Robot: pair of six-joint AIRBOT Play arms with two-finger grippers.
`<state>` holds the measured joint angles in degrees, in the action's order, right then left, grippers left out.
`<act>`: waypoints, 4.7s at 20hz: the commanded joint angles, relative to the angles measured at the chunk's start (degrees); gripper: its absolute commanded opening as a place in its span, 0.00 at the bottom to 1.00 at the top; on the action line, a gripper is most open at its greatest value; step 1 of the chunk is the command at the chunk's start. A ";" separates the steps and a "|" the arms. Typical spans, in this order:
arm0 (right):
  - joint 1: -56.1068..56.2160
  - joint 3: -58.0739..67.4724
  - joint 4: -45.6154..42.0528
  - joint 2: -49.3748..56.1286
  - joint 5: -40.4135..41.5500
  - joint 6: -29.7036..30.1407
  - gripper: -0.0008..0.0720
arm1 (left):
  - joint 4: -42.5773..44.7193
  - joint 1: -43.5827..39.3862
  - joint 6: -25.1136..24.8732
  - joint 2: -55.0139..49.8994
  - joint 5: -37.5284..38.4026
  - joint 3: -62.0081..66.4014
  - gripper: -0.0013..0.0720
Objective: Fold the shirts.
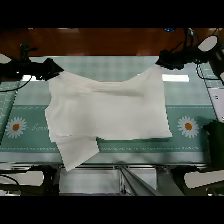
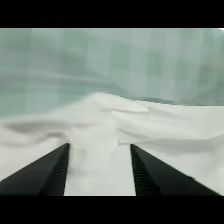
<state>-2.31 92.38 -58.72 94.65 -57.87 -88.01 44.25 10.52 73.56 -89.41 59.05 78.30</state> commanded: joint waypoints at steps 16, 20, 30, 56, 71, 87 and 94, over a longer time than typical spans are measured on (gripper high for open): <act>-18.95 -50.64 16.59 -33.16 -10.54 18.27 0.57 | 16.06 39.43 0.13 21.99 16.55 -47.95 0.71; -18.95 -55.89 16.17 -39.95 -11.19 19.34 0.57 | 14.91 37.62 -1.14 21.86 16.59 -50.88 0.71; -22.10 -56.22 16.61 -40.96 -6.67 19.06 0.57 | 2.64 27.36 -10.08 20.11 10.80 -55.19 0.57; -18.78 -62.73 12.24 -23.19 -6.88 16.41 0.22 | 1.51 26.10 -10.54 20.22 10.64 -54.58 0.06; -11.76 8.44 9.35 -40.59 -10.78 10.21 0.04 | -26.69 26.29 -11.17 52.50 -0.94 -6.71 0.06; -11.76 8.68 -12.44 -62.73 -29.31 1.55 0.04 | 46.80 -1.01 18.93 64.98 11.91 13.44 0.06; -11.74 -18.25 -8.02 -56.92 -19.91 3.17 0.04 | 36.81 -0.96 19.41 50.01 17.55 -0.83 0.06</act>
<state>-14.06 84.51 -68.12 34.81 -82.94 -86.30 85.38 9.85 92.60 -33.39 75.50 83.79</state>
